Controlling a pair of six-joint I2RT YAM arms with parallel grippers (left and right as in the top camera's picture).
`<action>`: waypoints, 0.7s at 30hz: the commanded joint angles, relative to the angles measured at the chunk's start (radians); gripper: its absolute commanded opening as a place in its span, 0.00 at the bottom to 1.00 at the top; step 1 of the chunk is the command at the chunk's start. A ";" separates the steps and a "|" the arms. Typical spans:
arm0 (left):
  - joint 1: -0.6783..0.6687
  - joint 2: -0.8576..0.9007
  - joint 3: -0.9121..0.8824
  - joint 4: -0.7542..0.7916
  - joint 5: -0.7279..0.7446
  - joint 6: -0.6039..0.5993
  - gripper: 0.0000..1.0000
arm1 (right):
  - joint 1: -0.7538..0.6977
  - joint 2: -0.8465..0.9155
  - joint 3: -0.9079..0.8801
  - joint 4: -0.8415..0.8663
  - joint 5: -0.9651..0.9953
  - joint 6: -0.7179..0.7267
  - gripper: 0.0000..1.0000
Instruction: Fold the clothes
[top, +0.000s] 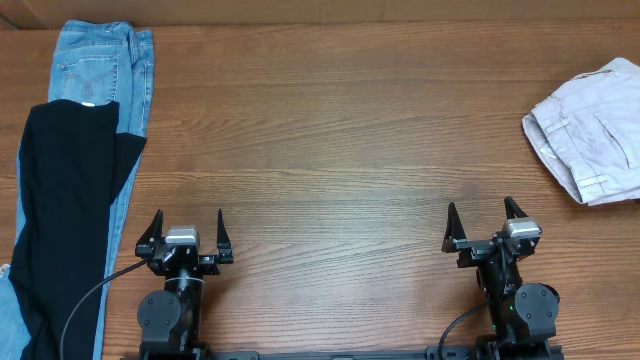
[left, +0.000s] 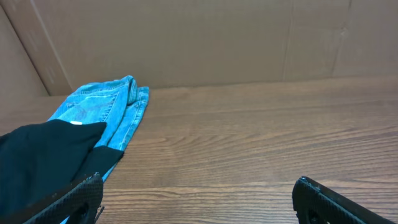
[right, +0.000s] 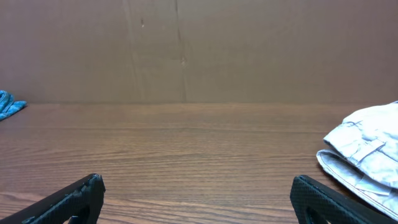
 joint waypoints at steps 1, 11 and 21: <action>0.005 -0.011 -0.003 0.003 0.001 0.016 1.00 | -0.003 -0.011 -0.011 0.006 0.006 -0.004 1.00; 0.004 -0.011 -0.003 0.003 0.013 0.015 1.00 | -0.003 -0.011 -0.011 0.006 0.006 -0.004 1.00; 0.004 -0.010 0.000 -0.004 0.032 -0.106 1.00 | -0.003 0.012 -0.006 0.000 0.013 -0.003 1.00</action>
